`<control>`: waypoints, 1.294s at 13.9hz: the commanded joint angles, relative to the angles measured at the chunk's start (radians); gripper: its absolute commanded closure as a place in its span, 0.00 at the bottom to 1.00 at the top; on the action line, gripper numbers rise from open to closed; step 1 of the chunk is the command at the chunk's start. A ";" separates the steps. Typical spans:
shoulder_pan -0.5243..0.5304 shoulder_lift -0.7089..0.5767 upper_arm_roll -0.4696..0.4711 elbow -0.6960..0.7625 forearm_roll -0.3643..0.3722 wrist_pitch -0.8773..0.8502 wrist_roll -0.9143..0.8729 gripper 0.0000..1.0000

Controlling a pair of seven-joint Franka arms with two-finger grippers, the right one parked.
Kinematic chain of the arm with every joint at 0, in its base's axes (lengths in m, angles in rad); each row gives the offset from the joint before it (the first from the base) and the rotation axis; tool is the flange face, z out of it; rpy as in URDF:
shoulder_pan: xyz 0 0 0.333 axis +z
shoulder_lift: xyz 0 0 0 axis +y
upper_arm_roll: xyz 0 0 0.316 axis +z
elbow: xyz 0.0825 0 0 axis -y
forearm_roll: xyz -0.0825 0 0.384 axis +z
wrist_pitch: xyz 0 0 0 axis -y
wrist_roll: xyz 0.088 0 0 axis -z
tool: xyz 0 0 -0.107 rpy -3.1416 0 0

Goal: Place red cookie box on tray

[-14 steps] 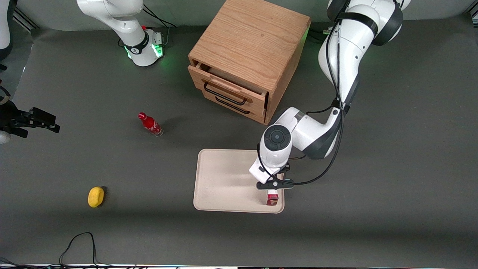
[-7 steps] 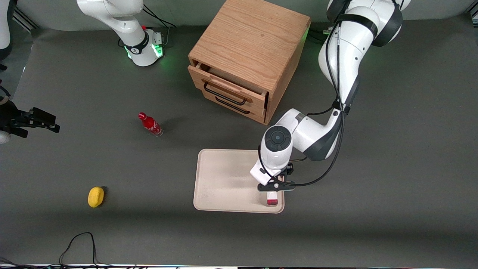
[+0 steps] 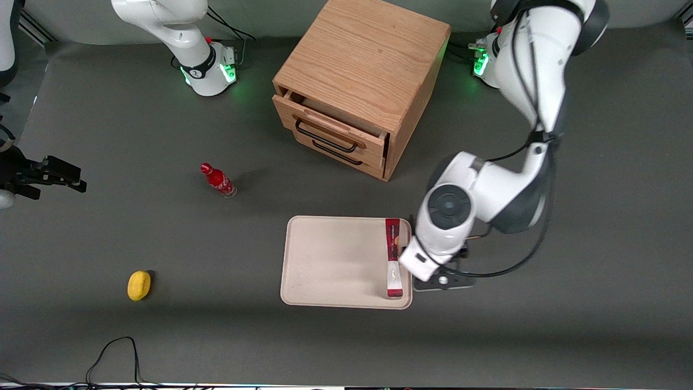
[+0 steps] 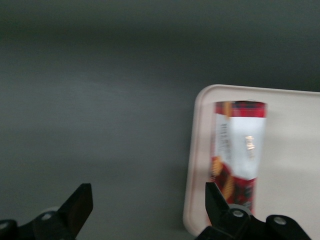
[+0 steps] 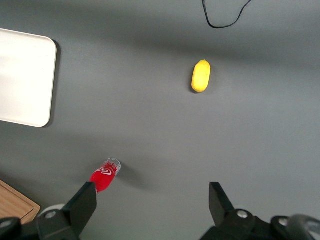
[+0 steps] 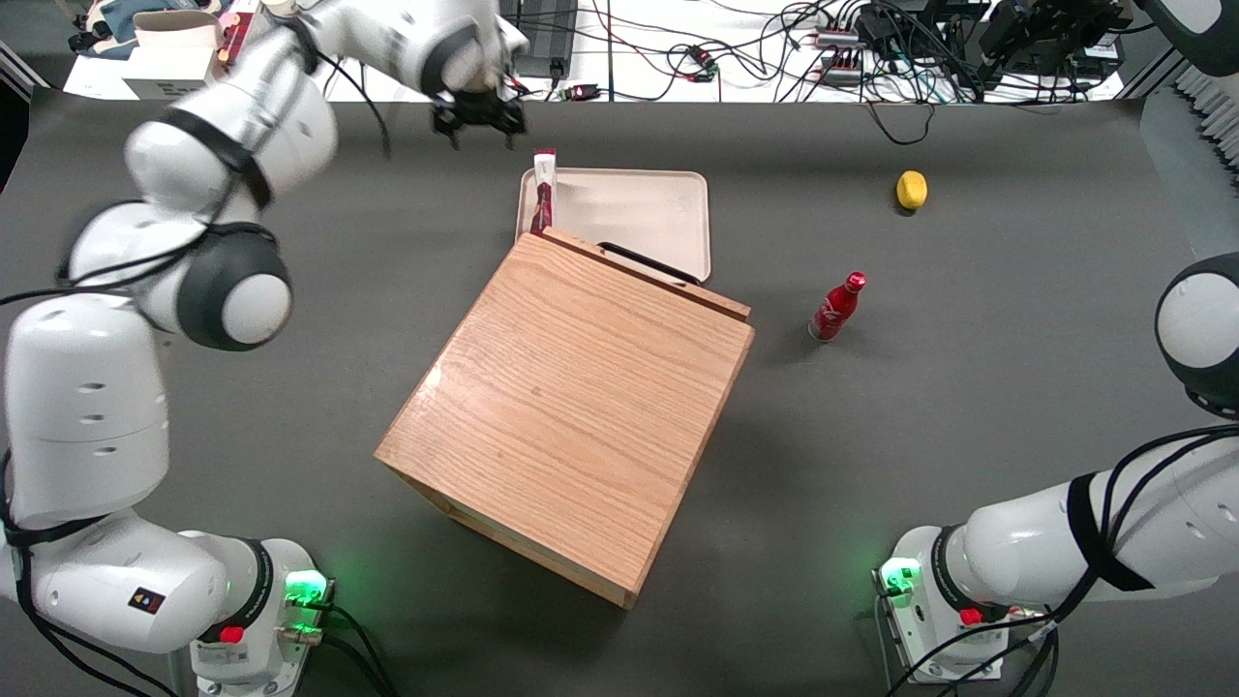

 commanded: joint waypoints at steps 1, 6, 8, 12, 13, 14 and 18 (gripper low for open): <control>0.101 -0.146 -0.012 -0.076 -0.088 -0.108 0.175 0.00; 0.285 -0.497 -0.012 -0.364 -0.134 -0.229 0.327 0.00; 0.393 -0.655 -0.009 -0.529 -0.195 -0.202 0.477 0.00; 0.319 -0.936 0.139 -0.843 -0.220 -0.118 0.523 0.00; 0.320 -0.944 0.144 -0.842 -0.218 -0.134 0.513 0.00; 0.323 -0.941 0.144 -0.822 -0.208 -0.151 0.509 0.00; 0.340 -0.863 0.144 -0.687 -0.192 -0.267 0.504 0.00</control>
